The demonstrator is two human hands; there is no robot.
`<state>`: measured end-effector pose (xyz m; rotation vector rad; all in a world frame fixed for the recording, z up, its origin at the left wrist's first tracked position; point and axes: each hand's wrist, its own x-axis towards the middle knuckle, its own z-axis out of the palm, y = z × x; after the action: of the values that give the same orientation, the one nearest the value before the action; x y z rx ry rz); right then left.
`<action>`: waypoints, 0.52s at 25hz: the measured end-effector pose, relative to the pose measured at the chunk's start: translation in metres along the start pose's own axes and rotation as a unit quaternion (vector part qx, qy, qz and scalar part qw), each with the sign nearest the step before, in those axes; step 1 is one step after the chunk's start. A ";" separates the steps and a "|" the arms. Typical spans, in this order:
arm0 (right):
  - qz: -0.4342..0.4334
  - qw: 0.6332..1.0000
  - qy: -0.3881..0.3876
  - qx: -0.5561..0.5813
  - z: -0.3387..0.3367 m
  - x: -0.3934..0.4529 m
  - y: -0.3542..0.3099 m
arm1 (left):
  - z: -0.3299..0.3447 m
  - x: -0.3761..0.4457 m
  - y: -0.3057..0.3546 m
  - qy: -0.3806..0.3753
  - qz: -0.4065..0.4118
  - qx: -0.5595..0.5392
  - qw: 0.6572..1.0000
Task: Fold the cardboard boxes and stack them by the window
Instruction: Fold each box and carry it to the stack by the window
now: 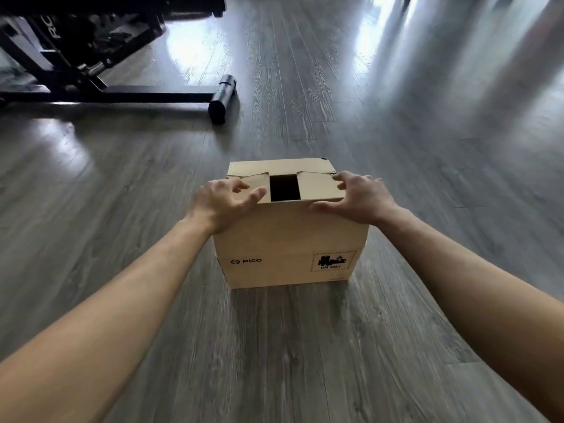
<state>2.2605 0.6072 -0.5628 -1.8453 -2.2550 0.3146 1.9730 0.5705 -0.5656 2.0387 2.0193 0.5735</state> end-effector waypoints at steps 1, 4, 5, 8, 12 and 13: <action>0.010 0.999 0.030 -0.016 0.009 0.002 0.002 | 0.011 0.001 -0.005 0.030 0.003 0.042 0.999; 0.063 0.996 0.058 -0.015 0.041 0.010 0.014 | 0.043 0.008 -0.022 0.041 0.004 0.101 0.994; 0.082 0.995 0.047 0.007 0.053 0.011 0.018 | 0.053 0.011 -0.028 0.028 -0.005 0.097 0.995; 0.118 0.991 0.005 0.061 0.087 0.014 0.030 | 0.082 0.012 -0.042 -0.039 -0.056 0.066 0.996; 0.133 0.989 -0.016 0.062 0.112 0.023 0.040 | 0.109 0.008 -0.047 -0.068 -0.077 0.055 0.993; 0.135 0.989 -0.019 0.058 0.114 0.026 0.041 | 0.109 0.009 -0.047 -0.067 -0.079 0.051 0.993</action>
<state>2.2606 0.6371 -0.6830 -2.0974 -1.9609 0.5168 1.9761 0.5944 -0.6824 1.8923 2.1438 0.2988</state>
